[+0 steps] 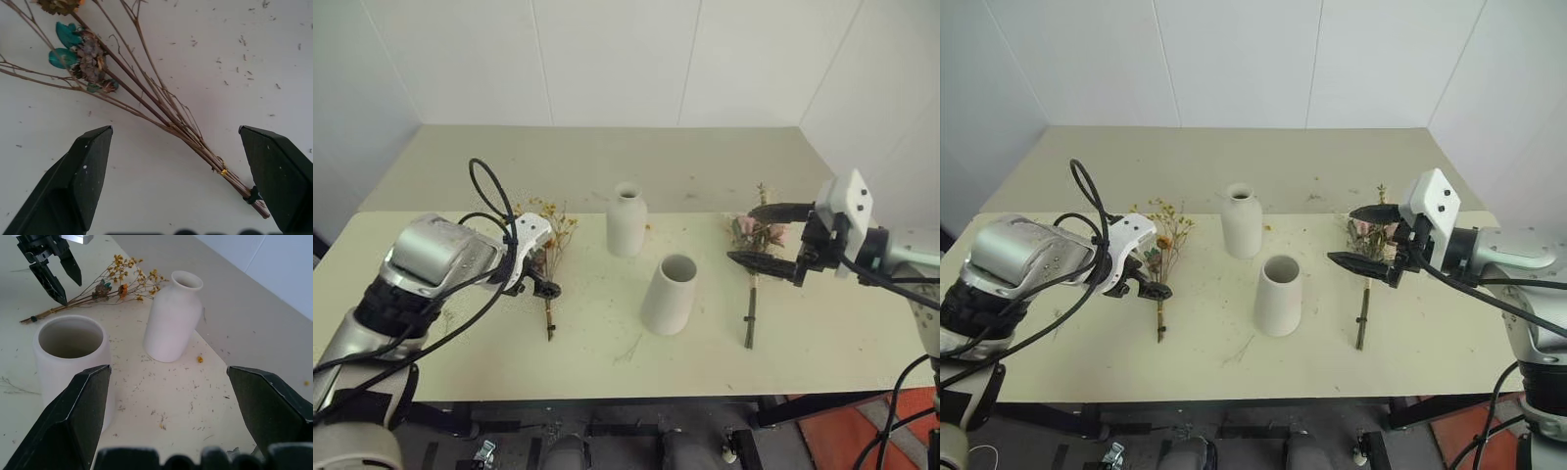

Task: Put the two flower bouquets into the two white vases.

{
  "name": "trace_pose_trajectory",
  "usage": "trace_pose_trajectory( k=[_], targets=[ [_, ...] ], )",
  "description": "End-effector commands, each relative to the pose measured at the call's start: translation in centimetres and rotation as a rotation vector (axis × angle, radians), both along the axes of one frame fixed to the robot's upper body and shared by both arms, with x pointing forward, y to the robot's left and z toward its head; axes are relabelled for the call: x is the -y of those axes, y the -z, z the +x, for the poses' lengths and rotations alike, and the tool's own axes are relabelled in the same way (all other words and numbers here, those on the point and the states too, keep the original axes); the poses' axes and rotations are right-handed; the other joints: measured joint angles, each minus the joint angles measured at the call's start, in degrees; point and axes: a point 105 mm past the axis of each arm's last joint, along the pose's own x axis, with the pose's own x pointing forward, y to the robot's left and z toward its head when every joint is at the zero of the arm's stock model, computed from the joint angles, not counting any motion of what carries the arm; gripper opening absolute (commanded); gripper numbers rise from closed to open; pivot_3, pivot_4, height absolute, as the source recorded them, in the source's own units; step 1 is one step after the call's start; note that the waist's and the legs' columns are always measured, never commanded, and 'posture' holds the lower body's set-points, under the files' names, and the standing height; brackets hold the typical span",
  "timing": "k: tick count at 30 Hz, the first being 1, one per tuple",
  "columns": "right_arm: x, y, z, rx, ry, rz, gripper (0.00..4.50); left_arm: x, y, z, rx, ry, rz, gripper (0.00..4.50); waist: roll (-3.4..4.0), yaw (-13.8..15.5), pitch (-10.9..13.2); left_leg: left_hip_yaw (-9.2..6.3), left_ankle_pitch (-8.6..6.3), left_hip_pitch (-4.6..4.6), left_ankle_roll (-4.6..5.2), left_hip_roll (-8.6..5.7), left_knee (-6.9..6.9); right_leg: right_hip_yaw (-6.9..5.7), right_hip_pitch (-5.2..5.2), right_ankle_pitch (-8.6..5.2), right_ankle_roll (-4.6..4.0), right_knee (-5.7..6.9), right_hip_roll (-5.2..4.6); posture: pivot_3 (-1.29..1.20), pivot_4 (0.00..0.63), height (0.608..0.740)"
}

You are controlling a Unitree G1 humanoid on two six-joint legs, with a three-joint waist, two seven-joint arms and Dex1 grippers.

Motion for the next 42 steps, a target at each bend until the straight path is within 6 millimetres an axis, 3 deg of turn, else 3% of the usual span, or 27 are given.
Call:
trace_pose_trajectory(
  k=[1, 13, 17, 28, 36, 39, 42],
  targets=[
    [-0.2, -1.4, -0.2, 0.072, -0.015, -0.001, 4.45, 0.0, -0.4, -0.2, 0.002, -0.009, -0.006, 4.5, 0.0, 0.0, 0.0, 0.0, 0.0, 0.0, 0.0, 0.0, 0.0, 0.0, 0.0, 0.0, 0.0, -0.01, -0.01, 0.0, 0.15, 0.74],
    [-0.9, -1.7, -0.2, 0.088, -0.042, 0.011, 4.45, 1.3, 2.1, -0.2, -0.042, -0.036, -0.023, 4.5, 0.0, 0.0, 0.0, -0.02, 0.0, -0.01, 0.0, -0.02, 0.02, -0.01, 0.0, 0.0, 0.0, 0.03, -0.04, 0.0, 0.15, 0.74],
    [-1.1, -2.0, -0.4, 0.095, -0.056, 0.022, 4.5, 1.8, 2.7, -0.6, -0.068, -0.013, -0.035, 3.63, 0.0, 0.1, 0.0, -0.03, 0.0, 0.04, 0.0, -0.04, 0.03, -0.01, 0.03, 0.01, 0.0, 0.07, -0.05, 0.0, 0.15, 0.74],
    [-1.1, -2.9, -0.5, 0.071, -0.075, 0.118, 4.5, 0.2, 2.1, -0.5, -0.033, -0.078, -0.052, 0.13, 0.0, -0.1, 0.0, -0.04, 0.0, 0.03, 0.0, -0.05, 0.03, -0.01, 0.03, 0.01, 0.0, 0.06, -0.07, 0.0, 0.15, 0.74],
    [-1.1, -2.6, -0.3, 0.06, -0.079, 0.107, 4.5, -4.0, 0.5, -1.0, 0.096, -0.224, 0.005, 0.02, 0.0, 0.0, 0.0, -0.05, 0.0, 0.01, 0.0, -0.05, 0.02, -0.02, 0.01, 0.01, 0.0, 0.05, -0.08, 0.0, 0.15, 0.74],
    [-1.2, -2.5, -0.3, 0.058, -0.081, 0.109, 4.5, -5.5, -1.4, -0.7, 0.236, -0.292, 0.001, 0.02, 0.0, 0.1, 0.0, -0.05, 0.0, 0.01, 0.0, -0.05, 0.03, -0.04, 0.02, 0.02, 0.0, 0.06, -0.09, 0.0, 0.15, 0.74],
    [-1.2, -2.3, -0.4, 0.055, -0.084, 0.109, 4.5, -4.5, -4.7, 0.0, 0.474, -0.21, -0.119, 0.02, 0.0, 0.2, 0.0, -0.05, 0.0, 0.0, 0.0, -0.05, 0.01, -0.05, 0.02, 0.02, 0.0, 0.03, -0.1, 0.0, 0.15, 0.74]
  ],
)
